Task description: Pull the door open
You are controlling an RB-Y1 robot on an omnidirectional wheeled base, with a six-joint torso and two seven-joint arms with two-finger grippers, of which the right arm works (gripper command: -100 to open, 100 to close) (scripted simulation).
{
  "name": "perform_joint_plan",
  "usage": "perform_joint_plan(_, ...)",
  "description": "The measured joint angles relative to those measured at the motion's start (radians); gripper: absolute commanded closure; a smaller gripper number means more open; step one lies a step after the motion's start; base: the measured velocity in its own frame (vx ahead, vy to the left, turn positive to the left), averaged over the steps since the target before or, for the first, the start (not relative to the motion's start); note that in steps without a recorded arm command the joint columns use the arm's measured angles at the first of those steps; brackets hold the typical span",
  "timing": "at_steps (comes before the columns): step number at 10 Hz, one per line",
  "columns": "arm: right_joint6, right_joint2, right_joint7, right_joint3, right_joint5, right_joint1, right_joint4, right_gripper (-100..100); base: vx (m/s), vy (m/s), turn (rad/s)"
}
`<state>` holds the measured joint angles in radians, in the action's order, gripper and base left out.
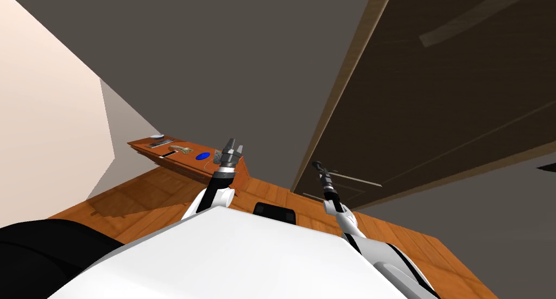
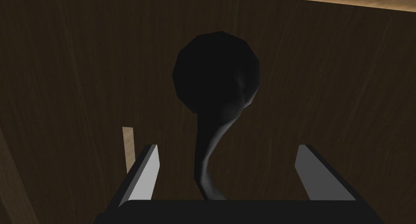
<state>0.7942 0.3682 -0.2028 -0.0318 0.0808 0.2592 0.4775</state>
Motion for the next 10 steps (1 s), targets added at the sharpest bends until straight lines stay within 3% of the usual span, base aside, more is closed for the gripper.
perform_joint_plan(1,0.000,0.018,-0.014,-0.005,0.004,-0.018,0.017,-100,0.137,0.009,0.028)
perform_joint_plan(2,0.014,0.022,-0.019,-0.007,0.006,-0.012,-0.009,-100,0.048,0.007,-0.002)
perform_joint_plan(3,0.020,0.023,-0.020,-0.007,0.006,-0.011,-0.013,100,0.000,0.000,0.000)
perform_joint_plan(8,0.013,0.021,-0.020,-0.006,0.006,-0.013,-0.010,100,-0.010,-0.002,0.002)
perform_joint_plan(10,0.015,0.025,-0.021,-0.007,0.009,-0.012,-0.011,100,-0.153,-0.072,0.166)
